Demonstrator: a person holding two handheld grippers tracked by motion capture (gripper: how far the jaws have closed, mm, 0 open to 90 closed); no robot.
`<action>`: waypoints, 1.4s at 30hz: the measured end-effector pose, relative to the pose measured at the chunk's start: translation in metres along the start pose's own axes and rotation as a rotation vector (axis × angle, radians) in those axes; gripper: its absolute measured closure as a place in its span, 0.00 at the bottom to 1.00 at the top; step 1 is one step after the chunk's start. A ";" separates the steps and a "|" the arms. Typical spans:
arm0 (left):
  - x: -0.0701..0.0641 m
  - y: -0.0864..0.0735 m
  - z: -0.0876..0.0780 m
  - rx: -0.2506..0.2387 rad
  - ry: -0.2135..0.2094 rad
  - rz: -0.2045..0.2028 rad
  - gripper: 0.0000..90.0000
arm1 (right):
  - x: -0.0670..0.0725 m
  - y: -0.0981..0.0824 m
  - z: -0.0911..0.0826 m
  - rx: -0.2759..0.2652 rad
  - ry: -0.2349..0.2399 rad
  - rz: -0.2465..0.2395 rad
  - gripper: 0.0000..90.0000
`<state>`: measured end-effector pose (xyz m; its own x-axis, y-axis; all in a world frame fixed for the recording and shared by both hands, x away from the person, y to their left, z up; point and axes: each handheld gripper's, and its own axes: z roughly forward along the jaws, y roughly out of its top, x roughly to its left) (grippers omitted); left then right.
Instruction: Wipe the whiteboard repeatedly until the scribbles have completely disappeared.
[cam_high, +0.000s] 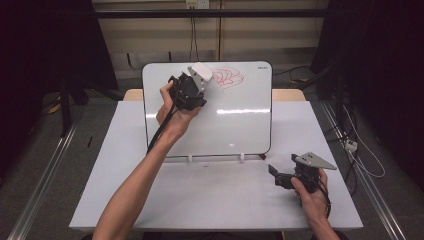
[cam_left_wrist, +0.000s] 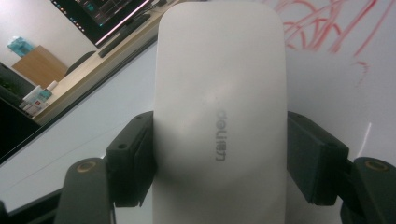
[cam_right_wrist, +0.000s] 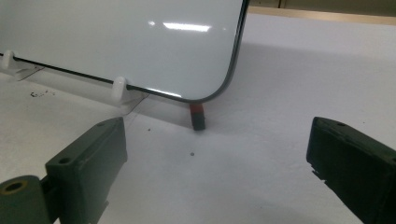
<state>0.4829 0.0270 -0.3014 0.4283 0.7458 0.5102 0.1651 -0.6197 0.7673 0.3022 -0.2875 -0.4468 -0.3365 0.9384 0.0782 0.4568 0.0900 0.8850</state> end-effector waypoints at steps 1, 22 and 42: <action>-0.003 0.002 0.000 0.003 -0.003 0.011 0.35 | 0.000 0.000 0.000 -0.001 0.000 0.000 0.06; -0.051 0.013 0.003 -0.010 -0.074 0.130 0.35 | 0.000 0.000 -0.001 -0.003 0.003 -0.003 0.06; -0.003 0.010 0.001 -0.015 -0.061 0.053 0.35 | -0.002 -0.001 -0.004 -0.004 -0.001 0.005 0.06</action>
<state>0.4845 0.0185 -0.2959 0.4897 0.6952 0.5262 0.1278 -0.6542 0.7455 0.2994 -0.2906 -0.4465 -0.3335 0.9392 0.0818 0.4553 0.0845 0.8863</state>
